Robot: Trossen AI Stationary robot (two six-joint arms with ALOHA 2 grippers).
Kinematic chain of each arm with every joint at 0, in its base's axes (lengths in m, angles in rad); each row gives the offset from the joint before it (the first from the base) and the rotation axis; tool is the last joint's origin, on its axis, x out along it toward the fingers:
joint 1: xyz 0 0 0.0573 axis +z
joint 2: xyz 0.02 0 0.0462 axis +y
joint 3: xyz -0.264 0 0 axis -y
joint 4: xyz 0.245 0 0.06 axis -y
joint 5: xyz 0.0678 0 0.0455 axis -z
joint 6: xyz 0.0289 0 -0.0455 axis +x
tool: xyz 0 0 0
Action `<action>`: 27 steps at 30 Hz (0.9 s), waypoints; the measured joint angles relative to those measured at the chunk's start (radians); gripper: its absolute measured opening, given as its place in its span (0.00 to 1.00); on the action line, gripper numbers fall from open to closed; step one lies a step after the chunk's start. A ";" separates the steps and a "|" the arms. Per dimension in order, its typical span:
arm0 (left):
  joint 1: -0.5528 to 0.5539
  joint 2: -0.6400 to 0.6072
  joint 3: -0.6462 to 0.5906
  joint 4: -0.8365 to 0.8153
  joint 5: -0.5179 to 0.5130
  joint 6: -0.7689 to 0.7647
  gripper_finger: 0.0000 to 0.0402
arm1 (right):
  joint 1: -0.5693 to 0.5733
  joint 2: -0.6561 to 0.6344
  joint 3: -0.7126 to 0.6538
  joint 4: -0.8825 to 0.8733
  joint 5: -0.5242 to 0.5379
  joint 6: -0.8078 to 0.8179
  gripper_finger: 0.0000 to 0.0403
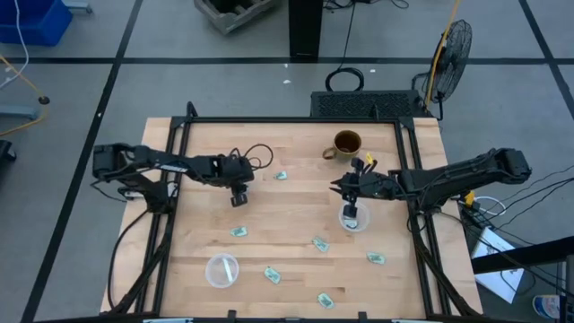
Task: Pick and place Stevia / Truvia into bins
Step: Put the stevia packet into the bottom transparent container
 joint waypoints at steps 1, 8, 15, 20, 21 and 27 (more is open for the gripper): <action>0.000 0.005 -0.001 -0.004 -0.004 0.001 0.32 | 0.000 0.000 -0.005 0.002 0.000 0.000 0.17; -0.001 0.018 0.001 0.006 -0.014 0.028 0.12 | 0.000 0.000 -0.087 0.072 0.000 0.000 0.17; -0.014 -0.044 0.039 -0.054 -0.021 0.034 0.02 | 0.000 0.000 -0.169 0.359 -0.002 0.000 0.17; -0.098 -0.128 0.156 -0.178 -0.018 0.012 0.01 | 0.002 0.000 -0.193 0.456 -0.002 0.000 0.17; -0.123 -0.143 0.186 -0.202 -0.018 -0.003 0.01 | 0.001 0.000 -0.193 0.456 -0.002 0.000 0.17; -0.334 -0.177 0.335 -0.354 0.024 -0.092 0.01 | 0.001 0.000 -0.193 0.447 -0.003 0.000 0.17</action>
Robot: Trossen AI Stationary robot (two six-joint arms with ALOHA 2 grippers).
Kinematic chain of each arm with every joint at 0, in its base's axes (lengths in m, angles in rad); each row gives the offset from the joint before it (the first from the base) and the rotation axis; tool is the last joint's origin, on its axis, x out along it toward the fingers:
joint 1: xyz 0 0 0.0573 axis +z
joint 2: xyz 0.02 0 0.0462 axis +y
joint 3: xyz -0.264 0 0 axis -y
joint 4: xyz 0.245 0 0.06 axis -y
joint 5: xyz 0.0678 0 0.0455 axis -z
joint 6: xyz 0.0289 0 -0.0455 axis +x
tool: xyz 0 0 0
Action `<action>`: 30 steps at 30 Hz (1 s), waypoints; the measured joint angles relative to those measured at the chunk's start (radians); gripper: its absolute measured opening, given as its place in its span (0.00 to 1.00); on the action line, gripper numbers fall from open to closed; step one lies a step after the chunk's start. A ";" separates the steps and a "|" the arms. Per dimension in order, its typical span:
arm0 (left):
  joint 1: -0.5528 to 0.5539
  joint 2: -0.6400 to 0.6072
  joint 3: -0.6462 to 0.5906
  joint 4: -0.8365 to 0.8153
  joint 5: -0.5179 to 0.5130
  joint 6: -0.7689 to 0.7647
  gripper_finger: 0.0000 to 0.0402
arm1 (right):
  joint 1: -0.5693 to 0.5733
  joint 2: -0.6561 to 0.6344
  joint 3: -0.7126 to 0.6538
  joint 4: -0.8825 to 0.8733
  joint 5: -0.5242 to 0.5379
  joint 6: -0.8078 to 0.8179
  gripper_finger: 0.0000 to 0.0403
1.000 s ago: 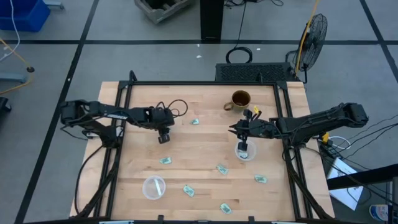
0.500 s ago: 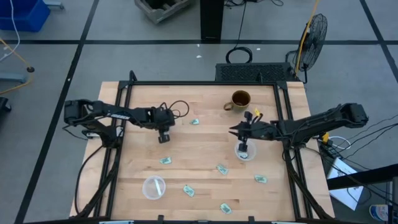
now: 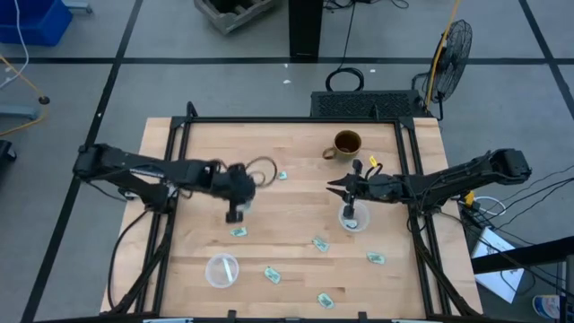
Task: Pick and place Stevia / Truvia into bins
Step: Put the stevia packet into the bottom transparent container
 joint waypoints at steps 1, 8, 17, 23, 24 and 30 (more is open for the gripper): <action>-0.035 0.001 0.015 -0.027 0.020 -0.023 0.01 | 0.000 0.000 0.000 -0.001 0.000 0.000 0.17; -0.275 0.002 0.017 -0.070 0.220 -0.087 0.01 | 0.000 0.000 0.000 -0.005 0.000 0.000 0.17; -0.403 0.026 -0.060 0.011 0.276 -0.193 0.01 | 0.000 0.000 0.000 0.011 -0.001 -0.056 0.17; -0.416 0.069 -0.158 0.180 0.317 -0.281 0.01 | -0.001 0.000 0.000 0.034 0.000 -0.146 0.17; -0.417 0.076 -0.169 0.191 0.323 -0.311 0.01 | -0.001 0.000 0.000 0.041 0.000 -0.167 0.17; -0.442 0.112 -0.181 0.212 0.275 -0.360 0.01 | -0.001 0.000 0.000 0.139 0.001 -0.313 0.17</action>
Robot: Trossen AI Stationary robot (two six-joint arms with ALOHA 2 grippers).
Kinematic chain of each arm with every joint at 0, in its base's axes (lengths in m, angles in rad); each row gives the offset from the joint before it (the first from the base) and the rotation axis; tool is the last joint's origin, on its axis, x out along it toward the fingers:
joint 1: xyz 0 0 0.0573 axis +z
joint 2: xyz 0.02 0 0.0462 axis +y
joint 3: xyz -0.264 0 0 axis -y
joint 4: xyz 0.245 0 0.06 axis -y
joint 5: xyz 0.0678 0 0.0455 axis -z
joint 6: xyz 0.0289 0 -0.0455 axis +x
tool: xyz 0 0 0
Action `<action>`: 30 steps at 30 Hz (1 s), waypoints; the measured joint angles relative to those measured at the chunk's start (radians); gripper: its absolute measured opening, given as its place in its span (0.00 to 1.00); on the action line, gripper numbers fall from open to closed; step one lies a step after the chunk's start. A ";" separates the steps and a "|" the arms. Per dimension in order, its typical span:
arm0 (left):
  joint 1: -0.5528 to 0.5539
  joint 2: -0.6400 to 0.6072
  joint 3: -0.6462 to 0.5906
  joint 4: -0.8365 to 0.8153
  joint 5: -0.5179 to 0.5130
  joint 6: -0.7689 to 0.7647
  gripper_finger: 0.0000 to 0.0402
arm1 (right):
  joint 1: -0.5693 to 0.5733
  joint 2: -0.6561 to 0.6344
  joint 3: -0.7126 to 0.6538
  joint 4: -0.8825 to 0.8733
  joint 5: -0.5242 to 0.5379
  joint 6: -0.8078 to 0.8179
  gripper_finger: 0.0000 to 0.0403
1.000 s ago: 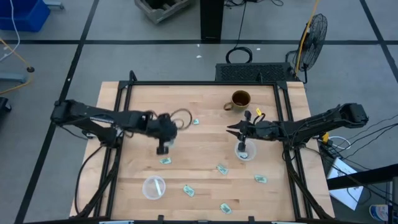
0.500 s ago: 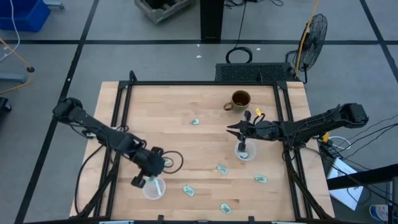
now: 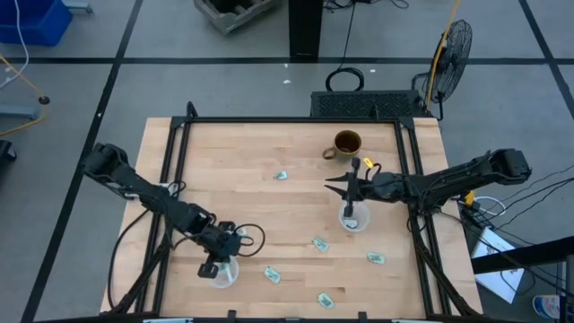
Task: Pick and place Stevia / Truvia into bins
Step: Put the stevia packet into the bottom transparent container
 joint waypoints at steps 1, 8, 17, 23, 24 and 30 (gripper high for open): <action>-0.004 0.006 0.000 0.006 -0.001 -0.007 0.01 | 0.000 0.000 0.000 0.019 0.000 -0.019 0.17; -0.036 0.073 0.000 0.067 0.001 -0.129 0.04 | -0.021 0.000 0.000 0.089 0.000 -0.126 0.17; -0.037 0.105 0.000 0.066 -0.082 -0.282 0.03 | -0.075 0.000 0.000 0.178 0.000 -0.141 0.17; -0.037 0.105 0.000 0.063 -0.103 -0.333 0.15 | -0.101 0.000 0.000 0.179 -0.001 -0.141 0.17; -0.037 0.105 0.000 0.065 -0.094 -0.334 0.17 | -0.103 0.000 0.000 0.179 -0.001 -0.141 0.17; -0.026 0.068 0.002 0.097 -0.066 -0.393 0.21 | -0.106 0.000 0.000 0.179 -0.003 -0.135 0.17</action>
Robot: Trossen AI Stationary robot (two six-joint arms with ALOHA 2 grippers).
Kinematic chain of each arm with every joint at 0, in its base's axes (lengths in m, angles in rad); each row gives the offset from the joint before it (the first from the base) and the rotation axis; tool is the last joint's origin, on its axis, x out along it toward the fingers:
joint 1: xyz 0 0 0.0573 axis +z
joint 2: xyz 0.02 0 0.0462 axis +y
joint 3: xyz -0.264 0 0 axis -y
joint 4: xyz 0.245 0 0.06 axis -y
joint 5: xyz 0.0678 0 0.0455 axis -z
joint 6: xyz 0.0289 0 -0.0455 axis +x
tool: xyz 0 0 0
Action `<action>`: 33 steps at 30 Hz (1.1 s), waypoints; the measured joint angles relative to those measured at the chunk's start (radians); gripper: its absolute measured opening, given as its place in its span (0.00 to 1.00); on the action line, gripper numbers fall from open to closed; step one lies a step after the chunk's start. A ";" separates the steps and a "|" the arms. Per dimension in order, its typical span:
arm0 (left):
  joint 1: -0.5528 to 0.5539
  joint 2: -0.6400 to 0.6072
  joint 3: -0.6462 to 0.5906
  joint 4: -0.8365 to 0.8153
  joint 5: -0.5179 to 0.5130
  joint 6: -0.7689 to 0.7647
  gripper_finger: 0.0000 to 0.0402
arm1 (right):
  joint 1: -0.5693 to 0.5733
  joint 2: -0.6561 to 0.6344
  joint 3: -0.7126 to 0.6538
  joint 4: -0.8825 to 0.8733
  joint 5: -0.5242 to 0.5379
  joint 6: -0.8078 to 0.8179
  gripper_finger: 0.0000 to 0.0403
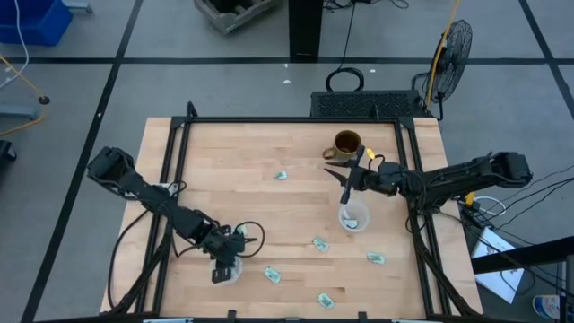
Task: Pick and place Stevia / Truvia into bins
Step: Put the stevia packet into the bottom transparent container
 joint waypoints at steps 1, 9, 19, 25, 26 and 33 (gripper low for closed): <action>0.006 -0.014 0.000 0.008 0.013 -0.019 0.21 | 0.000 0.000 0.000 0.000 -0.011 0.001 0.17; 0.098 -0.159 0.001 0.047 0.042 -0.072 0.21 | 0.000 0.000 0.000 0.009 -0.264 0.029 0.17; 0.262 -0.243 0.001 0.042 -0.160 0.401 0.21 | -0.001 0.012 0.001 0.006 -0.284 0.127 0.17; 0.371 -0.227 0.001 0.019 -0.223 0.687 0.21 | 0.009 0.099 0.002 0.006 -0.283 0.148 0.18; 0.387 -0.227 0.001 0.007 -0.223 0.700 0.21 | 0.012 0.121 0.002 0.005 -0.283 0.156 0.19; 0.460 -0.227 0.001 -0.167 -0.222 0.703 0.21 | 0.023 0.266 0.008 0.022 -0.283 0.236 0.34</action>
